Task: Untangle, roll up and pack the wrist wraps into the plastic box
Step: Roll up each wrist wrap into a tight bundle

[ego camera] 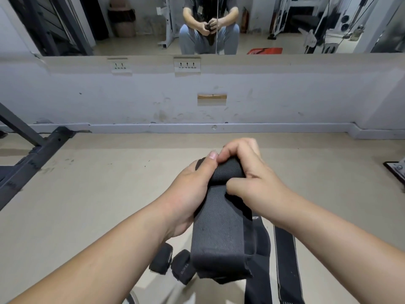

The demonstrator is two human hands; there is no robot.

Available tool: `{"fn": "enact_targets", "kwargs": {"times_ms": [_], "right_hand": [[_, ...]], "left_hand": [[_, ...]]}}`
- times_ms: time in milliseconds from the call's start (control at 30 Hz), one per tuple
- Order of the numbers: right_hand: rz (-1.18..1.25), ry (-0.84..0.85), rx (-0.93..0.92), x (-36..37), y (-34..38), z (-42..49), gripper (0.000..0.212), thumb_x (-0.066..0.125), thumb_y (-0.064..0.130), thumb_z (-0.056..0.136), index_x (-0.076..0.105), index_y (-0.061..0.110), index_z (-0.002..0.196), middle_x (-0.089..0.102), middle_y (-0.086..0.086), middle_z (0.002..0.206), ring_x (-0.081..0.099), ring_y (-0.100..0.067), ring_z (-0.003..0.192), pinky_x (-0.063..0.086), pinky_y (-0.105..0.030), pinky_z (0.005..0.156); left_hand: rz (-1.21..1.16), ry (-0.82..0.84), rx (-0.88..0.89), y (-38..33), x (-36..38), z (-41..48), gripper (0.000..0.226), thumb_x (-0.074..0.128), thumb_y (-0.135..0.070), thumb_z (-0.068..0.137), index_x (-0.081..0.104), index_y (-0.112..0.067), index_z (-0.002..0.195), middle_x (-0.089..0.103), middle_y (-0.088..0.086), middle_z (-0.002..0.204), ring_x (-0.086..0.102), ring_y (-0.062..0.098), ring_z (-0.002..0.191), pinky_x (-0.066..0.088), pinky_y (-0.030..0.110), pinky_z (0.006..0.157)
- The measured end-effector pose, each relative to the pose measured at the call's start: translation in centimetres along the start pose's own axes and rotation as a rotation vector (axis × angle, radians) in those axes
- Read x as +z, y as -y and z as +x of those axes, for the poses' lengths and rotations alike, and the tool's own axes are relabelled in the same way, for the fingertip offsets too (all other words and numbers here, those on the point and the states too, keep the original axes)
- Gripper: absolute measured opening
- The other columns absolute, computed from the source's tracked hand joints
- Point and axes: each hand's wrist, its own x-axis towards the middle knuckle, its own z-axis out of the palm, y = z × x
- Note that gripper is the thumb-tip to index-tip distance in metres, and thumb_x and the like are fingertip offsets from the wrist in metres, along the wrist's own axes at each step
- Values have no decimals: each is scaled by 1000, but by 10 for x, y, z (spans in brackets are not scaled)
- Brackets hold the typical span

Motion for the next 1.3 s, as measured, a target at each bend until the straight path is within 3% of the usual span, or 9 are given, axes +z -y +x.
{"fn": "enact_targets", "kwargs": {"times_ms": [133, 233, 400, 533, 667, 767, 933, 1167, 1300], "right_hand": [[384, -68, 316, 5, 3, -1, 51, 79, 53, 79, 56, 46, 125, 65, 7, 134, 68, -8, 116, 55, -35, 102], [461, -26, 398, 1, 10, -1, 46, 63, 56, 96, 67, 24, 128, 78, 0, 120, 76, -14, 109, 59, -35, 98], [514, 94, 481, -5, 11, -3, 57, 58, 65, 95, 74, 19, 125, 80, -8, 117, 77, -25, 109, 59, -40, 97], [604, 68, 500, -7, 7, -1, 43, 66, 49, 96, 68, 22, 130, 77, -14, 121, 75, -31, 110, 56, -52, 101], [684, 61, 472, -8, 6, 0, 30, 70, 20, 96, 66, 20, 126, 77, -7, 100, 75, -19, 79, 60, -29, 63], [671, 54, 452, -11, 4, 3, 29, 67, -1, 96, 68, 18, 118, 76, -10, 97, 74, -22, 80, 60, -29, 67], [631, 64, 420, -22, -1, 8, 45, 57, -18, 90, 72, 19, 111, 74, -9, 95, 73, -24, 82, 57, -32, 72], [733, 22, 449, -14, 4, 7, 59, 50, -4, 91, 64, 33, 135, 73, -8, 102, 68, -21, 84, 52, -31, 74], [736, -5, 429, -11, 9, 8, 23, 54, 27, 104, 67, 22, 122, 75, -3, 98, 75, -14, 78, 61, -28, 68]], "left_hand": [[-45, -78, 86, -1, -1, 3, 37, 55, -43, 107, 59, -18, 133, 76, 13, 122, 76, 25, 108, 62, 42, 90], [-102, -80, 161, -4, -2, 4, 28, 59, -28, 107, 54, -23, 133, 76, 6, 120, 75, 19, 105, 63, 37, 90], [4, 24, 228, 0, -4, 3, 31, 59, -9, 106, 53, -26, 130, 75, 2, 108, 72, 12, 94, 61, 31, 83], [-11, 35, 202, -1, -6, 2, 36, 59, 4, 100, 58, -27, 118, 73, 5, 102, 69, 19, 89, 58, 34, 81], [-210, 20, 94, -8, -3, 1, 10, 60, -16, 96, 62, -26, 96, 67, 6, 90, 63, 22, 80, 48, 38, 77], [-137, -79, 35, -5, -2, 3, 30, 55, -47, 106, 68, -20, 112, 78, 5, 101, 75, 23, 90, 56, 41, 86], [-44, 54, -93, -4, 1, -1, 48, 46, -58, 106, 74, -23, 124, 81, 4, 113, 77, 23, 109, 60, 41, 100], [-109, -80, 33, 3, 6, 2, 34, 62, -43, 103, 59, -20, 128, 77, 8, 120, 76, 24, 110, 59, 44, 101], [-126, -120, 147, 5, 7, 3, 31, 72, -28, 99, 61, -29, 129, 77, 8, 119, 75, 25, 110, 61, 43, 97]]}}
